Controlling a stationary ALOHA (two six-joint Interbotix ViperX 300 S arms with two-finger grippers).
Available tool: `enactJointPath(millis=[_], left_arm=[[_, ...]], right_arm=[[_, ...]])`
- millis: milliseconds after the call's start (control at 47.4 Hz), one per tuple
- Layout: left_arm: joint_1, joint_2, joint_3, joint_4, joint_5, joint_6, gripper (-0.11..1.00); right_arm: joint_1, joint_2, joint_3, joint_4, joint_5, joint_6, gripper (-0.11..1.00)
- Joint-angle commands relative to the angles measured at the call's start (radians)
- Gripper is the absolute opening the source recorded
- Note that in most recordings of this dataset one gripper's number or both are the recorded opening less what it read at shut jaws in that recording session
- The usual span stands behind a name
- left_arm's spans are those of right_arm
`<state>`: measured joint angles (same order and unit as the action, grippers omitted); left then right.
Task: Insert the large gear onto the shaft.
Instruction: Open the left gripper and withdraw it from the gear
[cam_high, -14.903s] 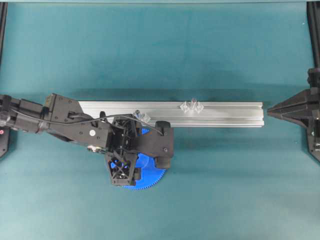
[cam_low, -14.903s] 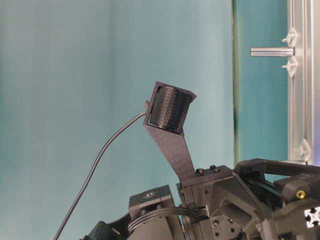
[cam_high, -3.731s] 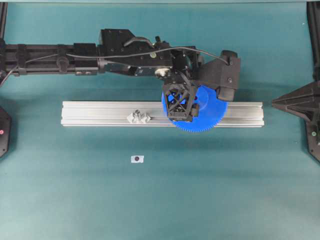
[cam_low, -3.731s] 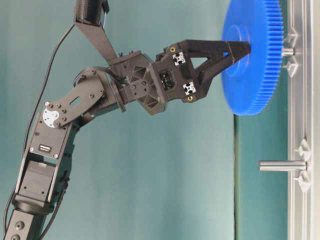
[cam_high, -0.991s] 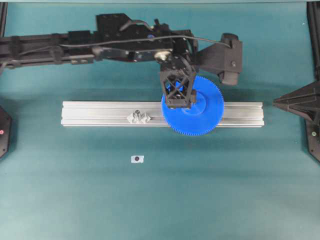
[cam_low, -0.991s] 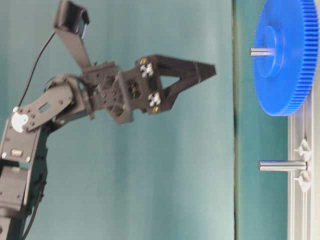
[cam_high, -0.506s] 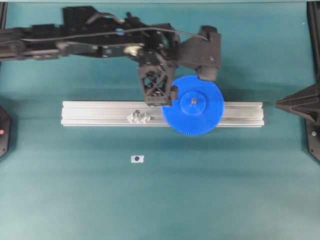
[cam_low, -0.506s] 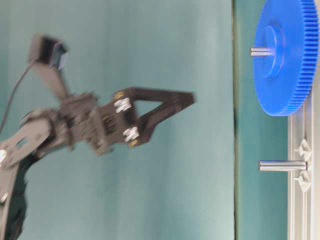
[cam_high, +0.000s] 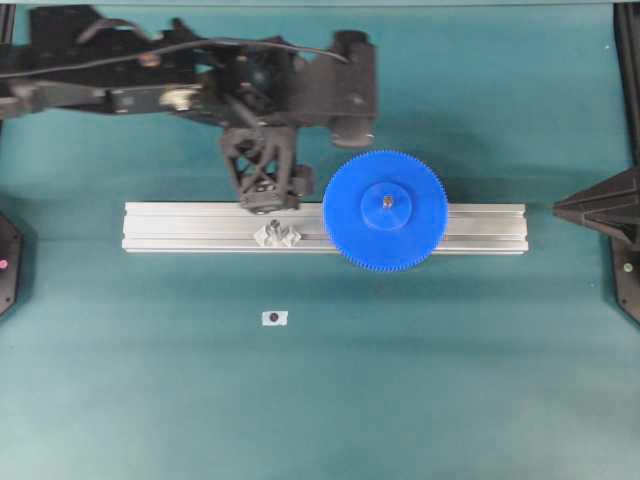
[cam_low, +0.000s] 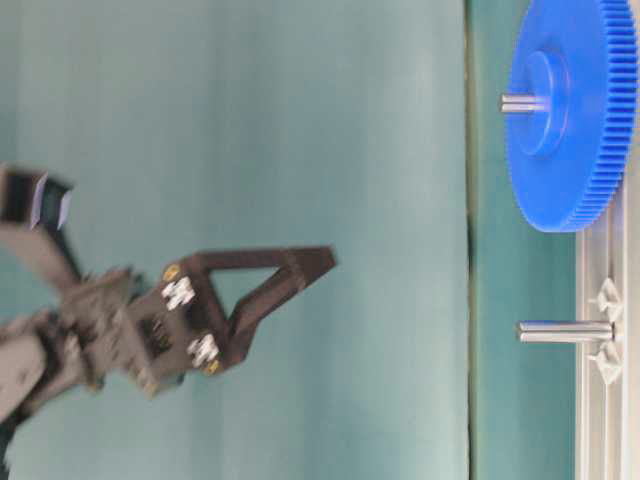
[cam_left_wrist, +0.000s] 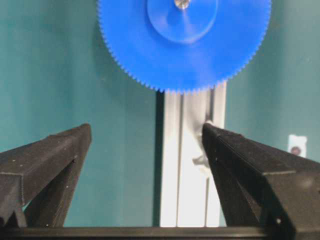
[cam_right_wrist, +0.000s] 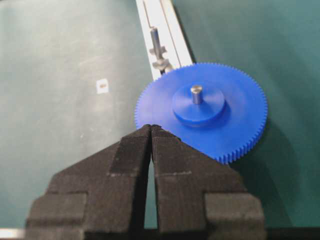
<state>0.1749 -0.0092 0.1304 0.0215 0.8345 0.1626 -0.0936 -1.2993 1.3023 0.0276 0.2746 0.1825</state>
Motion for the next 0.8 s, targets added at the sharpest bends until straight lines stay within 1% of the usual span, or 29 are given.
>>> enactJointPath(millis=[0, 148, 274, 443, 611, 780], left_arm=[[0.002, -0.075, 0.026, 0.005, -0.044, -0.015, 0.91], [0.002, -0.137, 0.106, 0.005, -0.1, -0.054, 0.91], [0.002, -0.169, 0.161, 0.005, -0.115, -0.075, 0.91], [0.002, -0.218, 0.195, 0.005, -0.13, -0.098, 0.91], [0.002, -0.281, 0.255, 0.005, -0.193, -0.101, 0.91], [0.0, -0.374, 0.348, 0.005, -0.261, -0.101, 0.91]], right_arm=[[-0.003, 0.008, -0.028, 0.0, -0.006, 0.009, 0.08], [-0.003, 0.009, -0.029, 0.0, -0.005, 0.008, 0.08], [-0.009, 0.009, -0.029, 0.002, -0.006, 0.008, 0.08], [-0.011, 0.008, -0.034, 0.0, -0.006, 0.008, 0.08], [-0.011, 0.008, -0.035, 0.0, -0.006, 0.008, 0.08], [-0.014, 0.008, -0.04, 0.0, -0.015, 0.008, 0.08]])
